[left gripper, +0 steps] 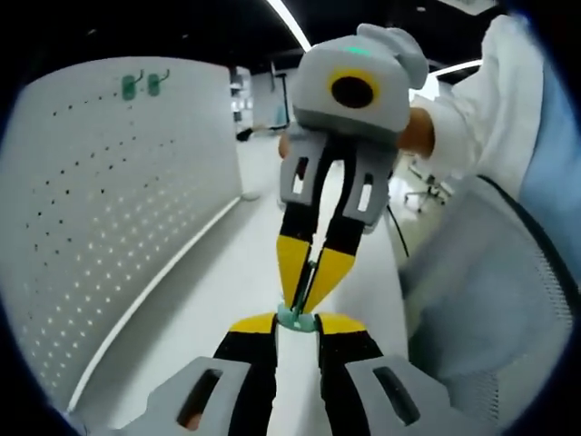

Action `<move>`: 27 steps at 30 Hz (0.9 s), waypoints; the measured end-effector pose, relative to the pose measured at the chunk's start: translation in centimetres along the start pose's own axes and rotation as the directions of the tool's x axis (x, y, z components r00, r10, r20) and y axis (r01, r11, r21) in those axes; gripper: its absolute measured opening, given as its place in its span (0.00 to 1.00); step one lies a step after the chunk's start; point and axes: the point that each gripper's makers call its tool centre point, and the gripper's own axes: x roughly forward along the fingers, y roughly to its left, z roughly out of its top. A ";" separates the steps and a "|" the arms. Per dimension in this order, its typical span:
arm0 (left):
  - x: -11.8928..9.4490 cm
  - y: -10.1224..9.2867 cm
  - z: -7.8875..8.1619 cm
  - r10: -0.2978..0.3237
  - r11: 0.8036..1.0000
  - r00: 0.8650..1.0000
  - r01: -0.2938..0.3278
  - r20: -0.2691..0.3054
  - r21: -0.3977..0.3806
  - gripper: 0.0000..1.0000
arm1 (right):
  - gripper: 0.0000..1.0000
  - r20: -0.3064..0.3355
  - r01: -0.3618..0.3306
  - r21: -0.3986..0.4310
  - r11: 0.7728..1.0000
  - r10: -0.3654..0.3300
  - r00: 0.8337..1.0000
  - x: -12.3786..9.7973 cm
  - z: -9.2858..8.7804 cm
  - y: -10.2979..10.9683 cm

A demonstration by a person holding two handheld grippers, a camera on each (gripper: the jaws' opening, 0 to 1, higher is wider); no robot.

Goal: Insert the hook assembly into the mounting plate slot until the hook locks in place.

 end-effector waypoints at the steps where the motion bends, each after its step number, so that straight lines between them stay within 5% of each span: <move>1: 0.0 0.0 0.0 -0.002 1.000 1.000 0.002 0.005 -0.009 0.16 | 0.01 0.001 0.001 0.001 1.000 -0.001 1.000 0.0 0.0 0.0; 27: -0.1 0.2 0.7 0.013 1.000 0.999 -0.013 0.042 -0.002 0.18 | 0.00 0.008 0.033 0.001 0.999 -0.033 0.999 -0.2 0.4 -0.5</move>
